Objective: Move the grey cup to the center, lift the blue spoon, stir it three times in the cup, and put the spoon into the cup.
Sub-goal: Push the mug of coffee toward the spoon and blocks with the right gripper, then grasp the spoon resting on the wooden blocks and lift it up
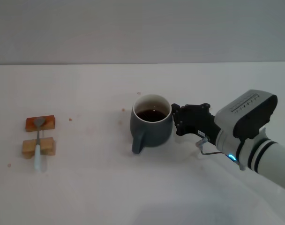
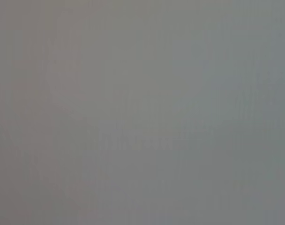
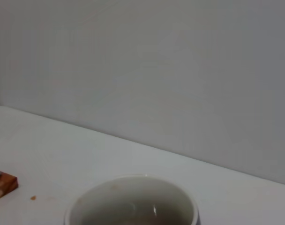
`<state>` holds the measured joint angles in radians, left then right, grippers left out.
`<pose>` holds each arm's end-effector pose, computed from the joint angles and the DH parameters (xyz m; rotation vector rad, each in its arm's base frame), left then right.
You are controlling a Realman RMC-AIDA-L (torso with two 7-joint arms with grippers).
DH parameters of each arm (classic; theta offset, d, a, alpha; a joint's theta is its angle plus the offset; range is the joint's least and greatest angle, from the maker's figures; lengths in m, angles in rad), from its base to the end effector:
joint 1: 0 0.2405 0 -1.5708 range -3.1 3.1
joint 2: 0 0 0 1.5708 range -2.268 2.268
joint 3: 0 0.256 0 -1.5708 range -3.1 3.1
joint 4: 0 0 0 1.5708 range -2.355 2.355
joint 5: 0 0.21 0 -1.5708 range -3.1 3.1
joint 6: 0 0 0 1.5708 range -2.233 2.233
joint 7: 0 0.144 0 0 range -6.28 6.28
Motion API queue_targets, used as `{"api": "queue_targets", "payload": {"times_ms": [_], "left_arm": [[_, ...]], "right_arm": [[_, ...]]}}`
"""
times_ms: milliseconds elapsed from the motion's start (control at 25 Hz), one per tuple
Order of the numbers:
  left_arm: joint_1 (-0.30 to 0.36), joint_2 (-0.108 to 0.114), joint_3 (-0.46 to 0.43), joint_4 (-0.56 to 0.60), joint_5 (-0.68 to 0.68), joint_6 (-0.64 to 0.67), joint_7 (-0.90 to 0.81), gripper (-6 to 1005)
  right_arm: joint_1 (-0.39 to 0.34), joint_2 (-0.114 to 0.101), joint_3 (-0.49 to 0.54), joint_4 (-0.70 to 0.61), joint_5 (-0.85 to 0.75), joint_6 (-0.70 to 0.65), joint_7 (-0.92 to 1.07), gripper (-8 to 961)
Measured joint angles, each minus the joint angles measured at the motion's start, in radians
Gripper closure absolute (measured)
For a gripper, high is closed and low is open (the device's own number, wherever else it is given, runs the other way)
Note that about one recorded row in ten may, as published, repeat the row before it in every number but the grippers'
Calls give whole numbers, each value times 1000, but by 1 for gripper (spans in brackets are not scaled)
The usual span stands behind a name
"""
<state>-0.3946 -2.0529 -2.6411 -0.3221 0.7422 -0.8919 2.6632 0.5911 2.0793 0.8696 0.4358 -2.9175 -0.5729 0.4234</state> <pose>-0.4131 0.3342 0.1044 -1.2306 -0.7311 -0.5573 0.2358 0.3638 -0.1206 -2.2635 0.5764 0.5139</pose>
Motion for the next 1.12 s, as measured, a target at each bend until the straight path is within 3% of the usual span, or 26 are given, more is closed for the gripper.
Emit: {"api": "queue_targets", "payload": {"times_ms": [320,720,920,1040,1080,1120], "left_arm": [[30,5,14,-3,3,-18,-7,311],[49,3,37,-3,3,-18,-18,311],[69,-1,128,-3,3,-42,-95,311],[117,-11,263,-63,2,-85,-193,311],[117,-11,263,-63,2,-85,-193,311],[152,-13,338,-128,1,-81,-253,311]], "right_arm": [[47,3,-41,8,1,16,68,932],[69,6,-18,-7,3,38,62,928],[73,3,74,-70,5,27,8,926],[75,0,137,-106,5,10,-24,908],[75,0,137,-106,5,10,-24,890],[76,-2,185,-133,5,-5,-36,873]]}}
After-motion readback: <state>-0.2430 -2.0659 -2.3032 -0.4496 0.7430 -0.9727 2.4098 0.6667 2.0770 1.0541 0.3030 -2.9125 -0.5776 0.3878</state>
